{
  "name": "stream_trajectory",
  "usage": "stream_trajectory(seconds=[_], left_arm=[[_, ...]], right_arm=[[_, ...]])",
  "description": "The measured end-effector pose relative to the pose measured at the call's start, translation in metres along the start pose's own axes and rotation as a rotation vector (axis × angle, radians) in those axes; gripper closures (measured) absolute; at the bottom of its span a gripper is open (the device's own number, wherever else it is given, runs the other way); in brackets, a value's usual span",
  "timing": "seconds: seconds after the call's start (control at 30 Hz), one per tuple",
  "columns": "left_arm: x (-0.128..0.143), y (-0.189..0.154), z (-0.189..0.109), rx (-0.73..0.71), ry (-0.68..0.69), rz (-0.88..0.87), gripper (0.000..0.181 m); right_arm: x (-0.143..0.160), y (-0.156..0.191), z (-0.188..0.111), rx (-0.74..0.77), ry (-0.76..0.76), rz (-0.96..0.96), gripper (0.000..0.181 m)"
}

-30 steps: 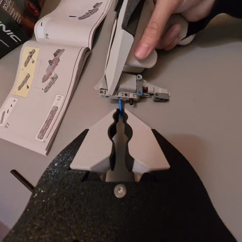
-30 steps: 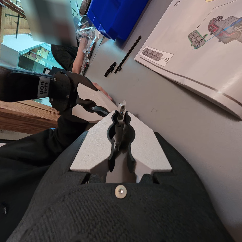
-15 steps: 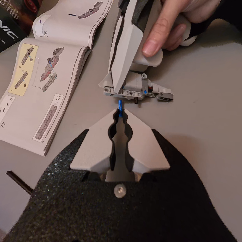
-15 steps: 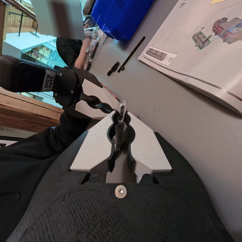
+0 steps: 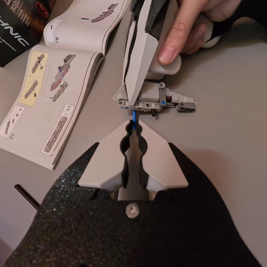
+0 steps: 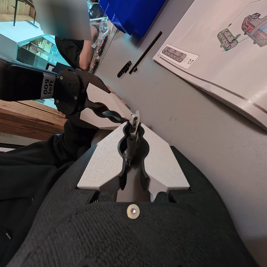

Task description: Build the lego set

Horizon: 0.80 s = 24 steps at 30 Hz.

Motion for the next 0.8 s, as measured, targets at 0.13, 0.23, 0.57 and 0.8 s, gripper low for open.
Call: stream_trajectory(seconds=[0.13, 0.23, 0.57, 0.8], left_arm=[[0.000, 0.001, -0.004, 0.003, -0.031, -0.018, 0.179], [0.001, 0.003, -0.007, 0.003, -0.058, -0.052, 0.179], [0.003, 0.005, -0.008, 0.009, -0.055, -0.072, 0.179], [0.004, 0.006, -0.004, 0.018, -0.010, -0.092, 0.179]], right_arm=[[0.000, 0.000, 0.000, 0.003, 0.000, 0.001, 0.171], [0.000, 0.000, 0.000, 0.004, 0.001, 0.005, 0.171], [-0.001, 0.000, 0.003, 0.020, 0.057, 0.014, 0.171], [-0.006, 0.011, 0.008, 0.186, 0.146, -0.115, 0.170]])
Point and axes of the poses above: each gripper's, where its closed fingertips meet, z out along the fingers, x out of its underside, y = z × x across the jaws, the point moved 10 cm from there along -z, back along the fingers, and after that the axes turned 11 degrees about x, right-handed, at the moved point
